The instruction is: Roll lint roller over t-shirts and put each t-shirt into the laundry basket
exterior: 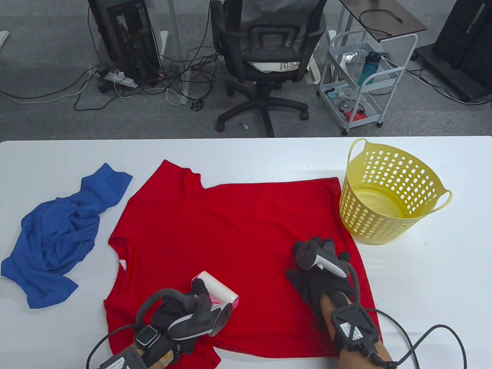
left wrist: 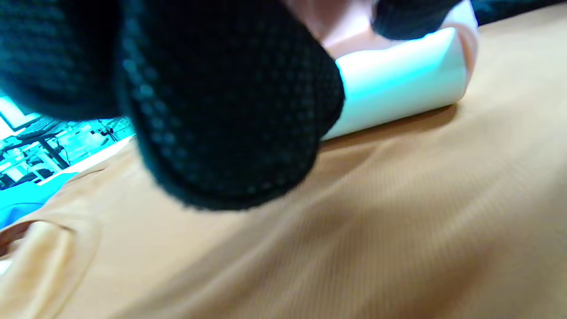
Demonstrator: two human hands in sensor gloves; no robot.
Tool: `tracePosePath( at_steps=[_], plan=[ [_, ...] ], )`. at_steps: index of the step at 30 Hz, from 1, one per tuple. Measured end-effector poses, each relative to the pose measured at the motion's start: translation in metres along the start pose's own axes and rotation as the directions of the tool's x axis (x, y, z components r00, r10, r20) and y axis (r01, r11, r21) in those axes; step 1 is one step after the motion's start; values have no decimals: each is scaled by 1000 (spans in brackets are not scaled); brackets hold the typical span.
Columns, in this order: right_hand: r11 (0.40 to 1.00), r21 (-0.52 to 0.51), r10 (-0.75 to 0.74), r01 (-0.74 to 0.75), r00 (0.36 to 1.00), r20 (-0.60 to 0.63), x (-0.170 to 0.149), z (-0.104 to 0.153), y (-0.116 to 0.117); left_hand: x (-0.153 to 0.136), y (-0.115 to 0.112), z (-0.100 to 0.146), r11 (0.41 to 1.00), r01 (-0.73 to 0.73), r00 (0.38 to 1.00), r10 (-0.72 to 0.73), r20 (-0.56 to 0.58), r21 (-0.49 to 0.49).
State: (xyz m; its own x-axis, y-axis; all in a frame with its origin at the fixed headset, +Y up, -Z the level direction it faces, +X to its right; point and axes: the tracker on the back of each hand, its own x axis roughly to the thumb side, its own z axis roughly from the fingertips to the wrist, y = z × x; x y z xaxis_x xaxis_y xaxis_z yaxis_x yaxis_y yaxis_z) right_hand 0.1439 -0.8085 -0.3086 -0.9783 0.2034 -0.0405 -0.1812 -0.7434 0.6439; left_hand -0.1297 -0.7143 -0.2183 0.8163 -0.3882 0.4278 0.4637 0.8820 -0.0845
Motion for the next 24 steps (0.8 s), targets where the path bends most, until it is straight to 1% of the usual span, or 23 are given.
tracePosePath(
  at_steps=[2, 5, 6, 9, 12, 15, 18, 21, 24],
  plan=[
    [1000, 0, -1, 1, 1000, 0, 0, 0, 0, 4, 7, -28, 998, -56, 998, 56, -24, 1],
    [1000, 1, -1, 1, 1000, 1, 0, 0, 0, 13, 19, -67, 998, -56, 996, 57, -70, 16],
    [1000, 1, -2, 2, 1000, 2, 0, 0, 0, 18, 23, -86, 999, -46, 995, 48, -91, 18],
    [1000, 2, -4, 4, 1000, 3, 0, 0, 0, 28, 33, -122, 1000, -10, 987, 11, -158, 11],
    [1000, 3, -5, 5, 1000, 4, 0, 0, 0, 36, 42, -146, 999, 32, 980, -33, -197, -5],
    [1000, 3, -5, 5, 1000, 4, 0, 0, 0, 37, 46, -160, 1000, 8, 973, -12, -232, -17],
    [1000, 3, -5, 5, 1000, 3, 0, 0, 0, 38, 47, -164, 1000, -20, 967, 14, -253, -24],
    [1000, 3, -5, 5, 1000, 4, 0, 0, 0, 39, 44, -155, 999, 16, 975, -22, -219, -28],
    [1000, 3, -4, 4, 1000, 3, 0, -1, 0, 37, 39, -135, 1000, 14, 988, -17, -152, -19]
  ],
)
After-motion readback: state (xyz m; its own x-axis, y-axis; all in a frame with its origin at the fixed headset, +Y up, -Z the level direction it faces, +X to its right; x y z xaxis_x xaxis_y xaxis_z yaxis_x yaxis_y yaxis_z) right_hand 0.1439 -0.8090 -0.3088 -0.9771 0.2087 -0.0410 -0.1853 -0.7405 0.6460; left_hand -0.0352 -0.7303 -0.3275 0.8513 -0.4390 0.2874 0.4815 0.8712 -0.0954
